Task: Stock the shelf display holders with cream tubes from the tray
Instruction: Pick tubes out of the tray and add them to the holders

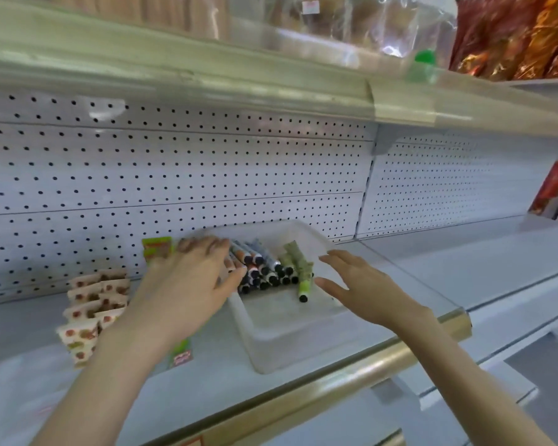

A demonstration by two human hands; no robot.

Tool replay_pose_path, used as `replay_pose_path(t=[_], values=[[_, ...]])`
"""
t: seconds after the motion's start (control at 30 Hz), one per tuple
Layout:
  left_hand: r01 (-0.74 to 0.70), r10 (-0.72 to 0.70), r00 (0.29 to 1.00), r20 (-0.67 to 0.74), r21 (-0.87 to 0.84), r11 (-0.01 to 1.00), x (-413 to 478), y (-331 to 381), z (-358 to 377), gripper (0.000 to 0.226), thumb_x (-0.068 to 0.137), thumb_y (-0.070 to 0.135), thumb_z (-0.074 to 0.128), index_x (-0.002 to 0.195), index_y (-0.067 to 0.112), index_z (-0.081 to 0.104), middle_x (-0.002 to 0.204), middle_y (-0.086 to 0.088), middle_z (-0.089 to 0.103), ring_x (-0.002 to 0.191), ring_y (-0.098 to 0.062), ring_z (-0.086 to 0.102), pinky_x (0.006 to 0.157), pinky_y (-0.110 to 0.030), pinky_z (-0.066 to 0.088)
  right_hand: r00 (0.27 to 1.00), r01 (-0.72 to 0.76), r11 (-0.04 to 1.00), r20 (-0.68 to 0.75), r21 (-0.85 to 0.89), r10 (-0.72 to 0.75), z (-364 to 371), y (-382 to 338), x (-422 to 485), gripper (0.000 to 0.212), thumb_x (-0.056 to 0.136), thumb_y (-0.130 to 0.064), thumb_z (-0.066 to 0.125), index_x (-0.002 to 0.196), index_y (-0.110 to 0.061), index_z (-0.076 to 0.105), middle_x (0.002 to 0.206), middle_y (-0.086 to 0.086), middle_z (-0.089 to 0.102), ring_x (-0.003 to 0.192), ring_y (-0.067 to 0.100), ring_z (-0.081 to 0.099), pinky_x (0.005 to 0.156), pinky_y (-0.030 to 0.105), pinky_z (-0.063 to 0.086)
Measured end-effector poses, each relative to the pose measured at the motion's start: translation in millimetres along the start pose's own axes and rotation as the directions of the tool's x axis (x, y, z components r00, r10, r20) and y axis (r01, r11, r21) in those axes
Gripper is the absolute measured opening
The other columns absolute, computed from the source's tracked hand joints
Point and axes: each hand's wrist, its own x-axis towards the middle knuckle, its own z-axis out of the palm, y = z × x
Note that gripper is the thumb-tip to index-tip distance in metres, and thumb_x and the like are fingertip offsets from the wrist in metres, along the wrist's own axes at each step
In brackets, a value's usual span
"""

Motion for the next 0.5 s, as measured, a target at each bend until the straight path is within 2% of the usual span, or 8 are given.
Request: replay_pose_path(t=[0.07, 0.17, 0.23, 0.33, 0.37, 0.43, 0.47, 0.5], values=[[-0.050, 0.051, 0.997, -0.050, 0.006, 0.999, 10.4, 14.0, 7.0, 0.070, 0.083, 0.060, 0.013, 0.120, 0.021, 0.058, 0.122, 0.001, 0.061, 0.109, -0.022, 0.058, 0.087, -0.039, 0.048, 0.999, 0.036, 0.999, -0.001, 0.013, -0.036, -1.0, -0.3, 13.1, 0.050, 0.097, -0.047, 0.036, 0.143, -0.026, 0.031, 0.151, -0.007, 0.027, 0.135, 0.016, 0.032, 0.101, 0.035, 0.036], [-0.031, 0.034, 0.998, 0.059, -0.043, 0.999, 29.3, 21.9, 29.1, 0.061, 0.090, 0.060, 0.014, 0.135, 0.026, 0.039, 0.141, 0.006, 0.042, 0.130, -0.018, 0.037, 0.101, -0.036, 0.037, 1.000, 0.028, 0.998, 0.012, 0.058, -0.029, -2.4, -4.8, 40.2, 0.044, 0.098, -0.036, 0.040, 0.141, -0.023, 0.036, 0.146, -0.001, 0.034, 0.130, 0.020, 0.039, 0.098, 0.037, 0.039], [-0.026, 0.033, 0.992, 0.120, -0.063, 0.998, 39.6, 22.6, 37.3, 0.052, 0.096, 0.054, 0.024, 0.138, 0.026, 0.033, 0.146, 0.005, 0.035, 0.134, -0.018, 0.030, 0.104, -0.038, 0.033, 0.999, -0.005, 0.998, 0.040, 0.061, 0.003, 0.4, -6.4, 58.1, 0.042, 0.098, -0.030, 0.041, 0.138, -0.016, 0.038, 0.142, 0.006, 0.038, 0.126, 0.025, 0.042, 0.097, 0.037, 0.039], [-0.020, 0.033, 0.986, 0.162, -0.077, 0.997, 47.9, 21.5, 45.5, 0.051, 0.097, 0.051, 0.025, 0.140, 0.026, 0.031, 0.148, 0.004, 0.032, 0.136, -0.019, 0.026, 0.106, -0.040, 0.026, 0.984, -0.099, 0.994, 0.153, 0.038, 0.092, 14.2, -3.5, 81.9, 0.044, 0.099, -0.026, 0.040, 0.139, -0.008, 0.034, 0.139, 0.013, 0.042, 0.120, 0.029, 0.045, 0.097, 0.034, 0.039], [-0.020, 0.034, 0.985, 0.168, -0.082, 0.996, 49.7, 21.1, 48.2, 0.050, 0.097, 0.051, 0.025, 0.139, 0.025, 0.032, 0.147, 0.003, 0.034, 0.135, -0.019, 0.027, 0.106, -0.039, 0.025, 0.967, -0.155, 0.987, 0.207, 0.029, 0.146, 19.4, -2.5, 88.0, 0.044, 0.099, -0.026, 0.040, 0.138, -0.006, 0.033, 0.132, 0.014, 0.046, 0.112, 0.030, 0.050, 0.089, 0.033, 0.043], [-0.002, 0.019, 0.984, 0.177, -0.098, 0.995, 52.6, 21.3, 52.6, 0.048, 0.097, 0.050, 0.026, 0.137, 0.024, 0.034, 0.145, 0.002, 0.036, 0.134, -0.020, 0.028, 0.105, -0.039, 0.026, 0.920, -0.274, 0.961, 0.302, 0.042, 0.250, 29.9, -0.8, 100.1, 0.040, 0.097, -0.020, 0.043, 0.132, -0.002, 0.035, 0.110, 0.012, 0.049, 0.086, 0.026, 0.055, 0.063, 0.026, 0.045], [0.007, 0.013, 0.983, 0.182, -0.107, 0.994, 53.8, 21.6, 54.9, 0.048, 0.097, 0.049, 0.026, 0.137, 0.024, 0.034, 0.145, 0.002, 0.036, 0.134, -0.020, 0.028, 0.105, -0.040, 0.026, 0.898, -0.322, 0.945, 0.338, 0.066, 0.282, 34.3, -0.1, 105.6, 0.037, 0.096, -0.017, 0.044, 0.129, -0.001, 0.038, 0.103, 0.012, 0.049, 0.079, 0.025, 0.056, 0.056, 0.024, 0.044], [0.010, 0.012, 0.981, 0.195, -0.109, 0.994, 54.9, 22.4, 57.1, 0.049, 0.098, 0.049, 0.025, 0.139, 0.023, 0.033, 0.146, 0.002, 0.035, 0.134, -0.021, 0.028, 0.106, -0.041, 0.025, 0.876, -0.361, 0.928, 0.376, 0.090, 0.304, 39.3, 0.8, 111.3, 0.036, 0.095, -0.015, 0.046, 0.127, 0.001, 0.040, 0.101, 0.013, 0.051, 0.079, 0.025, 0.060, 0.057, 0.024, 0.048]])
